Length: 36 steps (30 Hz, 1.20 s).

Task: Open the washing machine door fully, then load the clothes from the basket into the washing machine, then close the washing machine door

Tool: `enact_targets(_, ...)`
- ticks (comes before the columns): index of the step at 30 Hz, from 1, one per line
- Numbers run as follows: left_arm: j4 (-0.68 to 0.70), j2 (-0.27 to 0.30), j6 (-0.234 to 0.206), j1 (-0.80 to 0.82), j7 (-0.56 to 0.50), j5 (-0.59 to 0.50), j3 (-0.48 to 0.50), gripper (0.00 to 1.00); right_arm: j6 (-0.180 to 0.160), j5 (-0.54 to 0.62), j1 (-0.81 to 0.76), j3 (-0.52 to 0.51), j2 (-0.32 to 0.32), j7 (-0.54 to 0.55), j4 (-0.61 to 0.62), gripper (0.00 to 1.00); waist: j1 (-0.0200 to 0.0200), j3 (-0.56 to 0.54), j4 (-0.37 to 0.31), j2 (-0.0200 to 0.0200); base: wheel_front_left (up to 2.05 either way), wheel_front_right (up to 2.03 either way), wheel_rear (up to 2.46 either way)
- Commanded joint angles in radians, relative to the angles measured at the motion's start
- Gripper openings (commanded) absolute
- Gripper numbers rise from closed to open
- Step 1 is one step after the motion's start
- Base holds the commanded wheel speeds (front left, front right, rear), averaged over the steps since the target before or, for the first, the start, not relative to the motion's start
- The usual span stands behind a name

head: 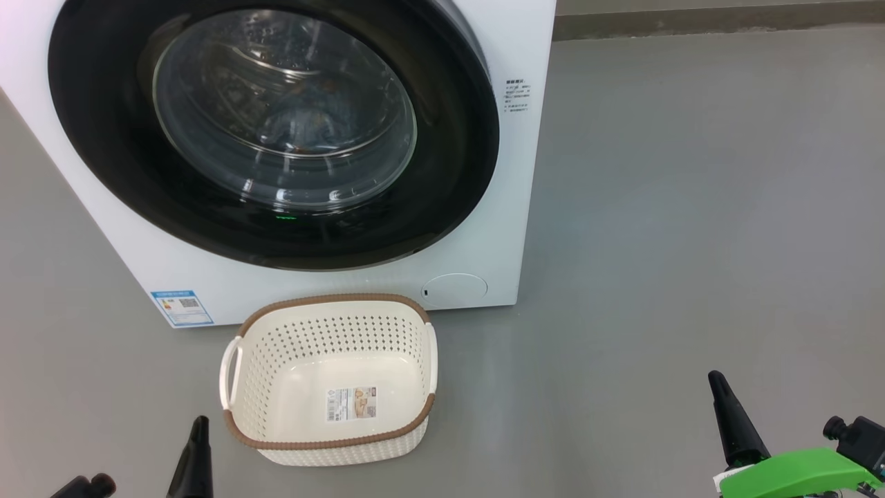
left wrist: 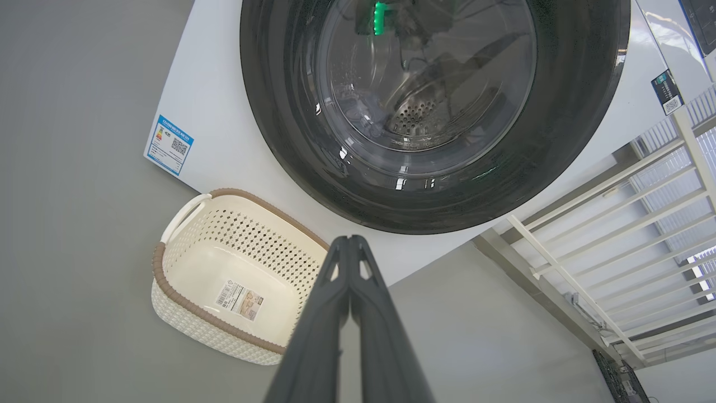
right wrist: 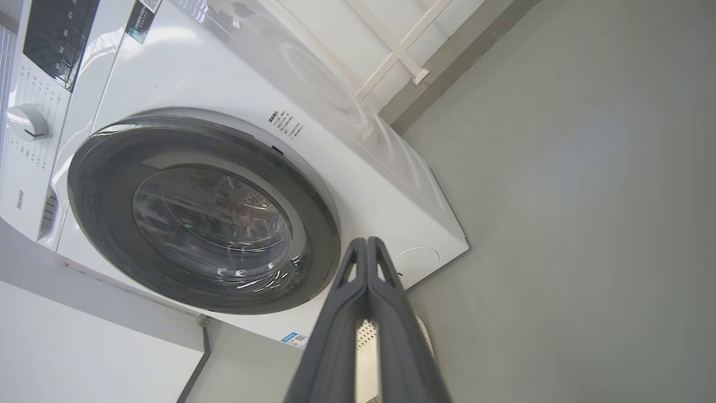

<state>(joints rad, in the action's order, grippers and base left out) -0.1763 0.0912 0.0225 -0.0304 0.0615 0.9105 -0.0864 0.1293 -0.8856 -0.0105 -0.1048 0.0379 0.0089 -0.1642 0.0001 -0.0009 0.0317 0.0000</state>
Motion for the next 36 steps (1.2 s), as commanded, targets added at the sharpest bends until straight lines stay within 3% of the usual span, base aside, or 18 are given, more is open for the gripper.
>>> enact_targets(1,0.015,0.008,0.013,0.051,-0.005,0.032,0.029,0.00,0.001,-0.035,0.053,0.009,0.009,0.006,0.019,0.00,-0.0001,0.000,-0.001,0.0000,0.00,0.00,0.00)
enact_targets(36,-0.033,-0.009,0.068,0.101,-0.091,0.432,0.113,0.00,0.001,-0.434,0.091,-0.002,0.011,0.063,-0.039,0.00,-0.0001,0.002,-0.019,0.0000,0.00,0.00,0.00)
